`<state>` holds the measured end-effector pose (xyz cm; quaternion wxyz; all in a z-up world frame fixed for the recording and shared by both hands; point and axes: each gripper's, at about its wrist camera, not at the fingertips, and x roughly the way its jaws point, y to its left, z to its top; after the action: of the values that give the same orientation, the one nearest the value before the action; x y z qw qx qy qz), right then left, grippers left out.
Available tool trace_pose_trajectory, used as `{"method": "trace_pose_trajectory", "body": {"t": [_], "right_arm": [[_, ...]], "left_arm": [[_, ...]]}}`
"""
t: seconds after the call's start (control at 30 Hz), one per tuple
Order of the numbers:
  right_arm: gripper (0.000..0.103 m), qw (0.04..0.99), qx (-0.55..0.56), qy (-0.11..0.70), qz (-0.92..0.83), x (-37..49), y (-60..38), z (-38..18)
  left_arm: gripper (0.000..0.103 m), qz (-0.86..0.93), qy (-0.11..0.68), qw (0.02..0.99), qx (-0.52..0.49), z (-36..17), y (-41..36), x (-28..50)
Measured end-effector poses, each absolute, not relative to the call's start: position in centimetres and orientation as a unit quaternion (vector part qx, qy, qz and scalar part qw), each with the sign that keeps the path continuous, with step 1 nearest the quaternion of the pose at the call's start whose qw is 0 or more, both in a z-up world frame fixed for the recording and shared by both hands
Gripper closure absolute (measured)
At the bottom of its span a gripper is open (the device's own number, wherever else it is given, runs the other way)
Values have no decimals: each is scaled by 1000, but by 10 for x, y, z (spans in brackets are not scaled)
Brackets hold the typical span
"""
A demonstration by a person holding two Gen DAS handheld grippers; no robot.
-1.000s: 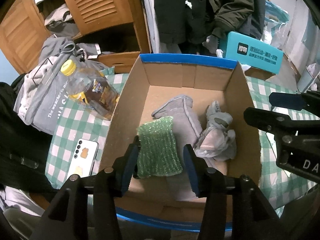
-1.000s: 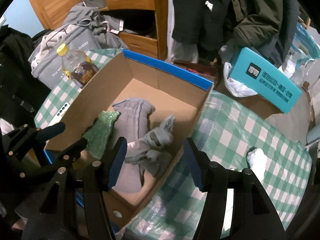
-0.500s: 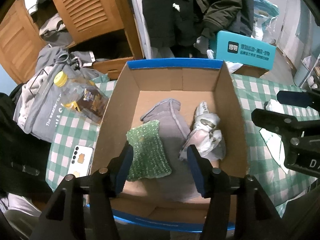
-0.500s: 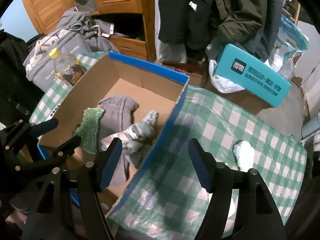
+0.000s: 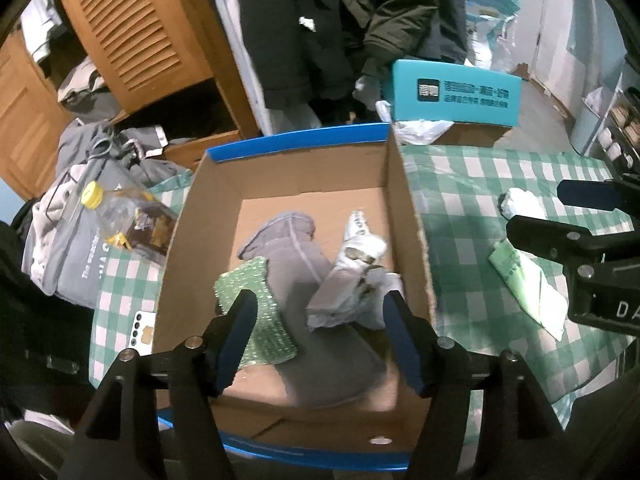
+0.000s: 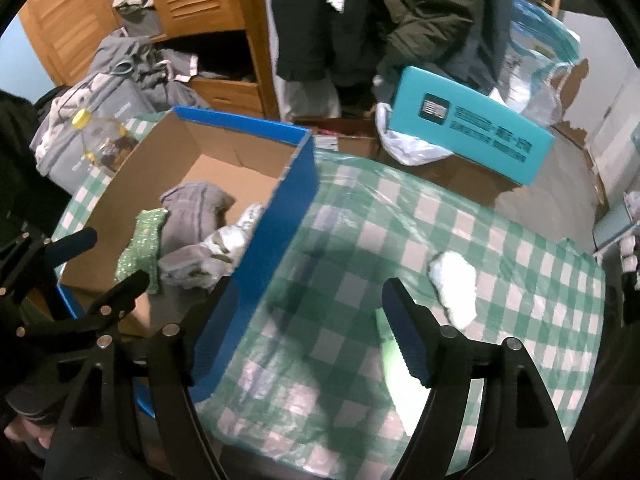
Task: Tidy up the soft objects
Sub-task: 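Withdraw both grippers from the box toward the table, then lower right gripper onto the white plastic bag bundle and close on it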
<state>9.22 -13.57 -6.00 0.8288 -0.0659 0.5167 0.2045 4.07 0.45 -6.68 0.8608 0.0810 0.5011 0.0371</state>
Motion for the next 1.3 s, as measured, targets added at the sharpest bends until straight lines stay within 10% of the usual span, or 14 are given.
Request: {"method": "trace_pose_trajectory", "body": {"t": [1.3], "right_arm": [[28,804,-52,579,127,156,-263,-125]], "left_arm": [[27,-49,564,817,110,-115,-110,116]]}}
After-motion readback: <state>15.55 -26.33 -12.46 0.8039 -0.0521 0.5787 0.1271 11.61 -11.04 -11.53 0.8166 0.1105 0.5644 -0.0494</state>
